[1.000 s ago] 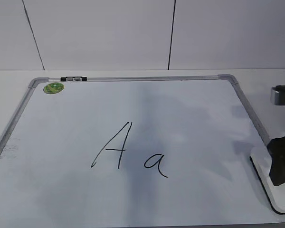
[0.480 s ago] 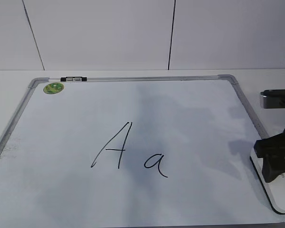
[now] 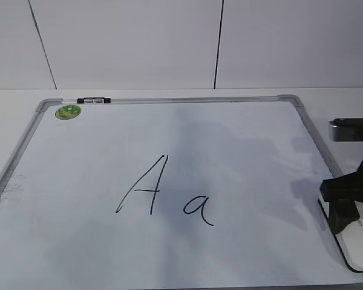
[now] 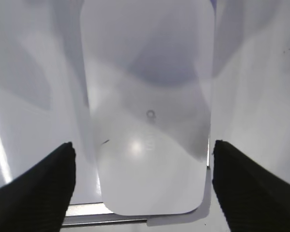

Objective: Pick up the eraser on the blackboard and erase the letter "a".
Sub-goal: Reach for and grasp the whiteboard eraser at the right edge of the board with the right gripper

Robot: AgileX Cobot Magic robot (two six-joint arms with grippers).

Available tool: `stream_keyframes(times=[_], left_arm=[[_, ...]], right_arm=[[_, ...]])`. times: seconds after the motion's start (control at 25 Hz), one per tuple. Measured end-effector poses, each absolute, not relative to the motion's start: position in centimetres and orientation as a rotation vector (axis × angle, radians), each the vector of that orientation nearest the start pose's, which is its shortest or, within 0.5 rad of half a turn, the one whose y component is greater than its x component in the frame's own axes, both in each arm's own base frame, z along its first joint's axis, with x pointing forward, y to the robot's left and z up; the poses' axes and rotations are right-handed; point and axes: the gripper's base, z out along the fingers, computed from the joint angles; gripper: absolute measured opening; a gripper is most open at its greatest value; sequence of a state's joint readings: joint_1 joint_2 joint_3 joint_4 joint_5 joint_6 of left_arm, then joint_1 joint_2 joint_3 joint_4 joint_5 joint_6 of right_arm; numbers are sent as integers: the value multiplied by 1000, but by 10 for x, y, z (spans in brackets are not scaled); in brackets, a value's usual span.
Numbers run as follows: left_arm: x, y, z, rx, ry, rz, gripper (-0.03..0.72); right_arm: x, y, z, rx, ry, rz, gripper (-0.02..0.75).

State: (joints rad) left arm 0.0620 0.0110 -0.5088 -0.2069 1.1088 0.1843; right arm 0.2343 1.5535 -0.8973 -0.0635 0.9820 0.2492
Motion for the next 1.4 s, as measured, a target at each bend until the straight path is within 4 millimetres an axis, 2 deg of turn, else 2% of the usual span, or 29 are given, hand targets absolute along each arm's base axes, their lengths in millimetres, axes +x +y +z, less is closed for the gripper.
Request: stream_keyframes(times=[0.52, 1.0, 1.4], left_arm=[[-6, -17, 277, 142, 2073, -99, 235], [-6, -17, 277, 142, 2073, -99, 235], [-6, -17, 277, 142, 2073, -99, 235]], right_arm=[[261, 53, 197, -6, 3030, -122, 680], [269, 54, 181, -12, 3076, -148, 680], [270, 55, 179, -10, 3072, -140, 673]])
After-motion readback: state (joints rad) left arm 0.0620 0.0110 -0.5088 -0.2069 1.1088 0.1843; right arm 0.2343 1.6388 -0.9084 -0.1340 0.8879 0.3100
